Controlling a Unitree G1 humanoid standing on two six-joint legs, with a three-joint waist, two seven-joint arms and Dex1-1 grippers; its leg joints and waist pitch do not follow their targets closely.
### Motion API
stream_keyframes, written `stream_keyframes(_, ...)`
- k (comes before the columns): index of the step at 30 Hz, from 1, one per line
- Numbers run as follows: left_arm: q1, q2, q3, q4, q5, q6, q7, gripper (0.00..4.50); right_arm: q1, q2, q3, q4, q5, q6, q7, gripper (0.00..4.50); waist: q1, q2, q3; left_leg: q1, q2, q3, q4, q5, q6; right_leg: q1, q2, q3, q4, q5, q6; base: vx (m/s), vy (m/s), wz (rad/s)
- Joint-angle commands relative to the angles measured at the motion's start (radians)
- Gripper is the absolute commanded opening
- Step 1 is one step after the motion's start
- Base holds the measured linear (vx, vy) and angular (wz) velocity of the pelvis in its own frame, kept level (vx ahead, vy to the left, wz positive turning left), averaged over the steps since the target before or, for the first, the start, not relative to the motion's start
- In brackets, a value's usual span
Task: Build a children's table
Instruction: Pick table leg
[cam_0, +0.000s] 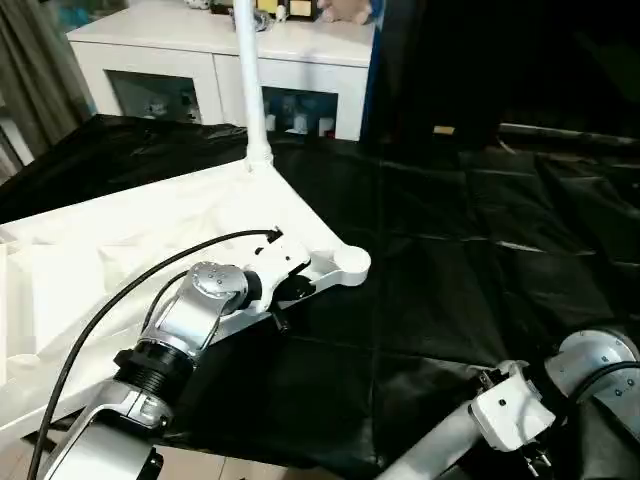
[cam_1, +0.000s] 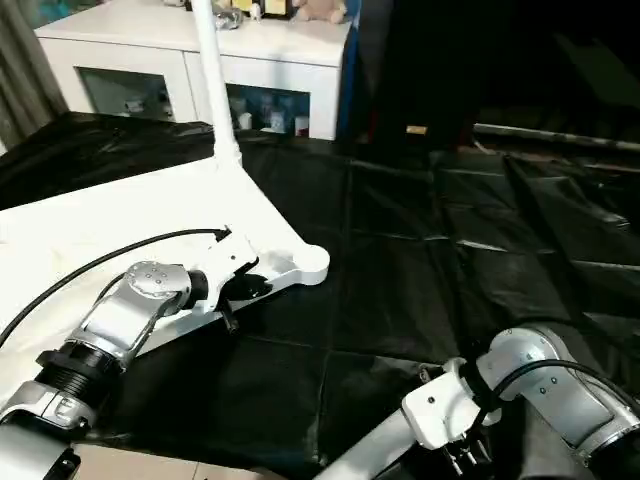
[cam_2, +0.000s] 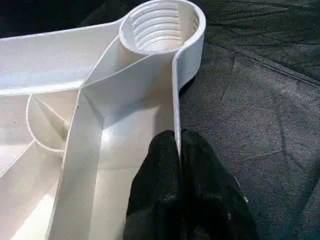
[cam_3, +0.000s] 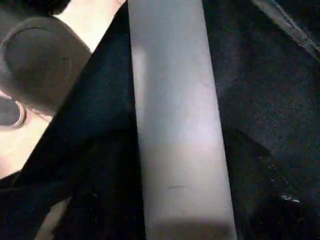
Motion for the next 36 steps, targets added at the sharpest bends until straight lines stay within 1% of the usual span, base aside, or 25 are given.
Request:
stream_keyframes(1,-0.023,0.002,0.006,-0.036,0.000,-0.032,-0.005,0.00,0.054,0.024,0.072,0.081,-0.060,0.012,-0.038,2.53,-0.003,0.015,-0.035,0.023,0.068,-0.041,-0.092,-0.404,0.031,0.019,-0.093,0.047,-0.101,-0.255,-0.221,0.000,0.000,0.00)
stream_keyframes(2,-0.022,0.003,0.005,-0.037,0.000,-0.033,-0.006,0.00,0.057,0.024,0.071,0.081,-0.057,0.009,-0.038,2.31,-0.004,0.017,-0.035,0.028,0.069,-0.041,-0.096,-0.419,0.026,0.018,-0.093,0.045,-0.106,-0.272,-0.214,0.000,0.000,0.00)
stream_keyframes(3,-0.022,0.004,0.004,-0.037,0.000,-0.033,-0.006,0.00,0.064,0.025,0.070,0.079,-0.055,0.004,-0.040,2.31,-0.007,0.015,-0.034,0.029,0.069,-0.042,-0.099,-0.424,0.024,0.020,-0.093,0.043,-0.109,-0.275,-0.212,0.000,0.000,0.00)
stream_keyframes(5,-0.021,0.005,0.003,-0.039,-0.001,-0.033,-0.008,0.00,0.074,0.028,0.068,0.079,-0.050,-0.005,-0.039,2.13,-0.010,0.013,-0.032,0.027,0.069,-0.044,-0.101,-0.433,0.023,0.021,-0.094,0.043,-0.112,-0.296,-0.203,0.000,0.000,0.00)
stream_keyframes(6,-0.020,0.007,0.003,-0.039,-0.001,-0.034,-0.010,0.00,0.080,0.030,0.065,0.080,-0.047,-0.014,-0.039,2.05,-0.012,0.012,-0.034,0.029,0.068,-0.043,-0.100,-0.434,0.023,0.019,-0.095,0.044,-0.113,-0.299,-0.202,0.000,0.000,0.00)
stream_keyframes(7,-0.019,0.007,0.002,-0.040,-0.001,-0.035,-0.011,0.00,0.086,0.031,0.064,0.081,-0.042,-0.020,-0.036,2.05,-0.013,0.010,-0.034,0.027,0.068,-0.044,-0.100,-0.428,0.025,0.021,-0.095,0.044,-0.112,-0.296,-0.202,0.000,0.000,0.00)
stream_keyframes(8,-0.019,0.007,0.002,-0.040,-0.001,-0.035,-0.011,0.00,0.086,0.031,0.064,0.081,-0.042,-0.020,-0.036,1.94,-0.013,0.011,-0.035,0.026,0.068,-0.044,-0.101,-0.421,0.026,0.022,-0.095,0.044,-0.112,-0.290,-0.203,0.000,0.000,0.00)
stream_keyframes(9,-0.018,0.009,0.002,-0.041,-0.001,-0.036,-0.013,0.00,0.091,0.032,0.062,0.081,-0.037,-0.024,-0.035,1.91,-0.012,0.010,-0.037,0.025,0.070,-0.043,-0.100,-0.400,0.034,0.022,-0.094,0.045,-0.109,-0.257,-0.210,0.000,0.000,0.00)
stream_keyframes(12,-0.014,0.011,-0.003,-0.050,-0.002,-0.035,-0.025,0.00,0.113,0.042,0.040,0.079,0.016,-0.048,-0.021,1.87,-0.013,0.011,-0.038,0.022,0.071,-0.043,-0.101,-0.385,0.043,0.023,-0.094,0.045,-0.106,-0.214,-0.223,0.000,0.000,0.00)
stream_keyframes(14,-0.012,0.012,-0.004,-0.053,-0.003,-0.034,-0.029,0.00,0.117,0.045,0.034,0.080,0.032,-0.057,-0.019,1.86,-0.012,0.012,-0.039,0.022,0.072,-0.042,-0.100,-0.377,0.048,0.025,-0.094,0.044,-0.104,-0.186,-0.233,0.000,0.000,0.00)
stream_keyframes(15,-0.009,0.014,-0.006,-0.059,-0.003,-0.033,-0.033,0.00,0.122,0.051,0.026,0.082,0.052,-0.065,-0.022,1.86,-0.012,0.013,-0.041,0.020,0.072,-0.042,-0.100,-0.356,0.056,0.028,-0.094,0.042,-0.100,-0.146,-0.242,0.000,0.000,0.00)
stream_keyframes(16,-0.007,0.014,-0.008,-0.063,-0.004,-0.032,-0.036,0.00,0.125,0.054,0.021,0.084,0.063,-0.069,-0.024,1.86,-0.012,0.012,-0.041,0.020,0.073,-0.042,-0.100,-0.354,0.058,0.028,-0.094,0.042,-0.100,-0.139,-0.245,0.000,0.000,0.00)
stream_keyframes(19,-0.001,0.021,-0.019,-0.074,-0.004,-0.033,-0.057,0.00,0.134,0.066,0.007,0.089,0.097,-0.084,-0.022,1.86,-0.012,0.015,-0.039,0.022,0.073,-0.041,-0.102,-0.358,0.060,0.028,-0.095,0.040,-0.103,-0.145,-0.251,0.000,0.000,0.00)
stream_keyframes(21,0.004,0.026,-0.026,-0.082,-0.004,-0.031,-0.070,0.00,0.140,0.073,-0.001,0.093,0.119,-0.096,-0.018,1.86,-0.014,0.015,-0.038,0.020,0.075,-0.043,-0.106,-0.371,0.055,0.029,-0.094,0.039,-0.104,-0.155,-0.250,0.000,0.000,0.00)
stream_keyframes(22,0.006,0.028,-0.028,-0.085,-0.004,-0.030,-0.074,0.00,0.141,0.075,-0.003,0.093,0.123,-0.099,-0.018,1.86,-0.013,0.016,-0.038,0.023,0.076,-0.043,-0.106,-0.377,0.052,0.027,-0.094,0.039,-0.105,-0.159,-0.249,0.000,0.000,0.00)
stream_keyframes(23,0.010,0.031,-0.033,-0.091,-0.005,-0.029,-0.086,0.00,0.145,0.078,-0.007,0.094,0.130,-0.106,-0.018,1.86,-0.014,0.015,-0.037,0.023,0.076,-0.043,-0.108,-0.385,0.049,0.026,-0.094,0.040,-0.105,-0.164,-0.249,0.000,0.000,0.00)
stream_keyframes(26,0.015,0.035,-0.038,-0.099,-0.004,-0.024,-0.097,0.00,0.149,0.078,-0.011,0.095,0.127,-0.111,-0.017,1.86,-0.014,0.015,-0.035,0.025,0.077,-0.043,-0.111,-0.409,0.040,0.024,-0.094,0.041,-0.108,-0.187,-0.242,0.000,0.000,0.00)
stream_keyframes(27,0.021,0.037,-0.040,-0.107,-0.005,-0.022,-0.103,0.00,0.152,0.076,-0.015,0.093,0.115,-0.117,-0.026,1.86,-0.014,0.013,-0.034,0.026,0.077,-0.043,-0.112,-0.419,0.035,0.023,-0.094,0.041,-0.110,-0.201,-0.237,0.000,0.000,0.00)
stream_keyframes(28,0.021,0.037,-0.040,-0.107,-0.005,-0.022,-0.103,0.00,0.152,0.076,-0.015,0.093,0.115,-0.117,-0.026,1.86,-0.014,0.013,-0.034,0.025,0.077,-0.044,-0.112,-0.420,0.033,0.024,-0.095,0.041,-0.110,-0.204,-0.236,0.000,0.000,0.00)
stream_keyframes(30,0.028,0.039,-0.043,-0.119,-0.004,-0.019,-0.109,0.00,0.156,0.068,-0.029,0.084,0.067,-0.133,-0.070,1.86,-0.014,0.013,-0.034,0.024,0.078,-0.045,-0.114,-0.416,0.030,0.024,-0.096,0.042,-0.110,-0.200,-0.232,0.000,0.000,0.00)
stream_keyframes(32,0.031,0.039,-0.043,-0.124,-0.005,-0.017,-0.109,0.00,0.167,0.067,-0.040,0.084,0.069,-0.088,-0.078,1.86,-0.015,0.011,-0.034,0.024,0.077,-0.044,-0.114,-0.412,0.030,0.024,-0.095,0.042,-0.110,-0.201,-0.227,0.000,0.000,0.00)
stream_keyframes(33,0.032,0.040,-0.043,-0.126,-0.005,-0.017,-0.108,0.00,0.170,0.067,-0.043,0.084,0.072,-0.073,-0.078,1.86,-0.015,0.011,-0.034,0.024,0.077,-0.043,-0.114,-0.414,0.033,0.023,-0.095,0.043,-0.111,-0.205,-0.226,0.000,0.000,0.00)
stream_keyframes(34,0.034,0.039,-0.043,-0.129,-0.005,-0.014,-0.106,0.00,-0.051,-0.040,-0.124,-0.123,0.279,0.275,0.085,1.86,-0.018,0.009,-0.036,0.027,0.075,-0.045,-0.115,-0.409,0.039,0.028,-0.090,0.041,-0.107,-0.193,-0.230,0.000,0.000,0.00)
stream_keyframes(35,0.034,0.039,-0.043,-0.130,-0.004,-0.014,-0.106,0.00,-0.094,-0.050,-0.134,-0.138,0.305,0.325,0.104,2.21,-0.024,0.000,-0.034,0.008,0.077,-0.056,-0.118,-0.365,0.067,0.051,-0.090,0.039,-0.094,-0.162,-0.236,0.000,0.000,0.00)
stream_keyframes(36,0.035,0.039,-0.042,-0.130,-0.004,-0.015,-0.106,0.00,-0.177,-0.068,-0.154,-0.166,0.354,0.421,0.142,2.41,-0.024,-0.002,-0.041,0.006,0.075,-0.054,-0.109,-0.312,0.080,0.053,-0.094,0.039,-0.089,-0.126,-0.237,0.000,0.000,0.00)
